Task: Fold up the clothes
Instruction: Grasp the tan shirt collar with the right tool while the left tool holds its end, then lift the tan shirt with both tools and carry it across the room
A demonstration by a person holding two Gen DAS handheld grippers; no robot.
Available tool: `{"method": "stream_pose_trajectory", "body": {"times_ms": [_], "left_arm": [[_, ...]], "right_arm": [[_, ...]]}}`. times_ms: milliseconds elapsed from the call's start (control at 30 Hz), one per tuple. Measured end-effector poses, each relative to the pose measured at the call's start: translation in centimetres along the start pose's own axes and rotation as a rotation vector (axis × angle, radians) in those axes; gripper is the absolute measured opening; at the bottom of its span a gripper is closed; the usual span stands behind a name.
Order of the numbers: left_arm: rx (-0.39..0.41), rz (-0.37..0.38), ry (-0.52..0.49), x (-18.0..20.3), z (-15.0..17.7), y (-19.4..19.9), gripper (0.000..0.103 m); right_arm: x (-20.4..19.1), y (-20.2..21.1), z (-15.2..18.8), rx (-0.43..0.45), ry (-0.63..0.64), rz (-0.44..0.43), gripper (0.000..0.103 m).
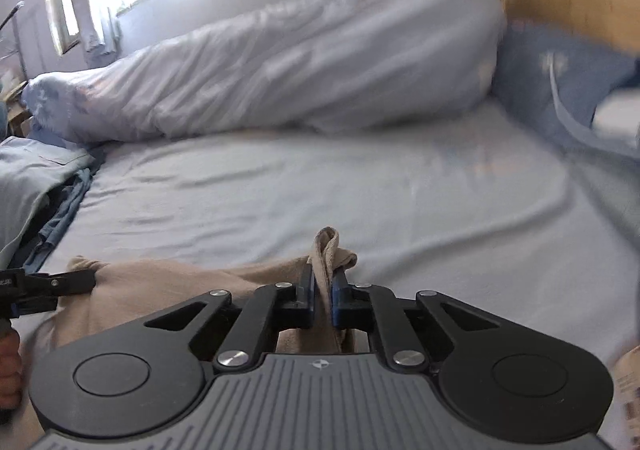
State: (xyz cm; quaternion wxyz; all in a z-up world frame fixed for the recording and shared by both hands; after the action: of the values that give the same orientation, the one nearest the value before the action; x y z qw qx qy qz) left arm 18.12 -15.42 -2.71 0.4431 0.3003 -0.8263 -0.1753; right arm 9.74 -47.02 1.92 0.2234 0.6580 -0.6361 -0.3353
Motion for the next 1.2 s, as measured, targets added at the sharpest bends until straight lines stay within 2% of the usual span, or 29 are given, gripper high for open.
{"method": "stream_pose_trajectory", "body": {"times_ms": [200,400,633,867,1033,1200], "left_arm": [[0.130,-0.068,-0.154,5.6,0.5,5.0,0.030],[0.276,-0.091,-0.264,14.2,2.5,13.9,0.030],[0.390,-0.085,-0.315,22.9,5.2,22.8,0.029],[0.449,-0.039,-0.332,26.7,5.7,30.7,0.029],[0.544,-0.046,-0.352,27.6,5.5,38.2,0.030],[0.632,-0.084,-0.328,27.0,4.7,45.9,0.030]], "right_arm": [[-3.4,8.9,0.5,0.205,0.087,0.070,0.004],[-6.1,19.4,2.1,0.385,0.057,0.075,0.004],[-8.9,31.4,3.1,0.545,0.034,0.074,0.004],[-12.7,40.3,3.6,0.632,0.030,0.054,0.004],[-17.8,45.4,2.8,0.698,0.082,0.003,0.004],[-25.0,50.0,0.9,0.775,0.131,-0.092,0.004]]}}
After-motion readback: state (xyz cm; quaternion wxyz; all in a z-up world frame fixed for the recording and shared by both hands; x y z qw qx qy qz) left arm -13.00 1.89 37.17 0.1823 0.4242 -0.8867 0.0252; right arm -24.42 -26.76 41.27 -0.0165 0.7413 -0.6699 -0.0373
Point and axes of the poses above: each gripper's, at about its wrist camera, not at the fingertips, and y roughly against the way its jaws point, x to its right, z to its underside, the point moved 8 cm from there along -y, roughly the way its jaws point, and after that the axes turned 14 degrees about -x, right-handed, at the moved point
